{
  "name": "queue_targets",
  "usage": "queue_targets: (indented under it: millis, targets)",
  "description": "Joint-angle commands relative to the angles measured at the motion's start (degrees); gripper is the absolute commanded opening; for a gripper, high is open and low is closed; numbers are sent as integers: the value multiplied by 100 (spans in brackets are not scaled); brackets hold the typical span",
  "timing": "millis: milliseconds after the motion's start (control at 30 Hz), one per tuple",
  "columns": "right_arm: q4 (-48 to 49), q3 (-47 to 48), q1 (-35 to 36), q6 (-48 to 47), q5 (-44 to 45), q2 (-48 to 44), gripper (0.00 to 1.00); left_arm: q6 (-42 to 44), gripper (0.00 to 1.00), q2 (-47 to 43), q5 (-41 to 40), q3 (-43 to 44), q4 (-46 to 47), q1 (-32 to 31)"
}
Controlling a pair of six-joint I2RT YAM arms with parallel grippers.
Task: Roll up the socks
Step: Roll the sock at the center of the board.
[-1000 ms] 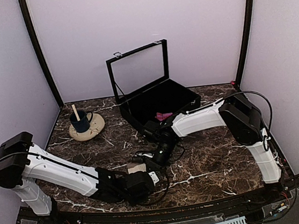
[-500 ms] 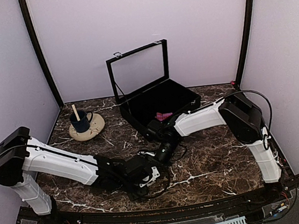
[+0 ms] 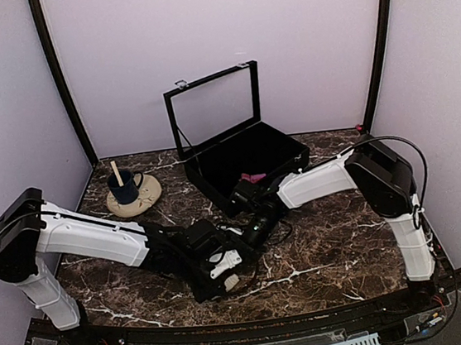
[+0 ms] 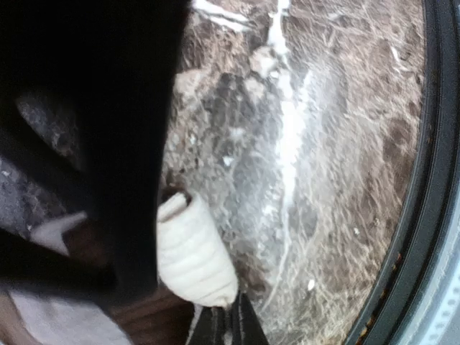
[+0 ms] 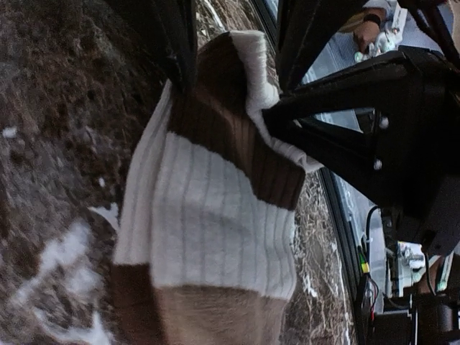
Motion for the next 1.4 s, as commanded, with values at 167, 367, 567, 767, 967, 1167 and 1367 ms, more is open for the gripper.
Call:
queue_targets:
  millis: [167, 367, 567, 767, 967, 1167, 1367]
  targets:
    - [210, -476, -85, 93, 173, -505, 38, -695, 0, -69, 607, 47, -1020, 867]
    - [369, -568, -105, 38, 442, -637, 40, -1041, 0, -52, 1377, 19, -987, 1170]
    - [799, -965, -125, 180, 885, -829, 41, -1308, 0, -39, 2267, -14, -723, 1496]
    - [1461, -1419, -229, 462, 1348, -1099, 42, -1538, 0, 80, 3237, -83, -438, 1808]
    - [1849, -1849, -263, 414, 1829, -1483, 42, -1846, 0, 301, 4049, -220, -81, 1976]
    - [2424, -2561, -259, 345, 2295, -1978, 42, -2320, 0, 454, 4484, -394, 493, 2026]
    - [2879, -3072, -209, 33, 2796, -2566, 42, -2521, 0, 631, 4722, -386, 675, 2036]
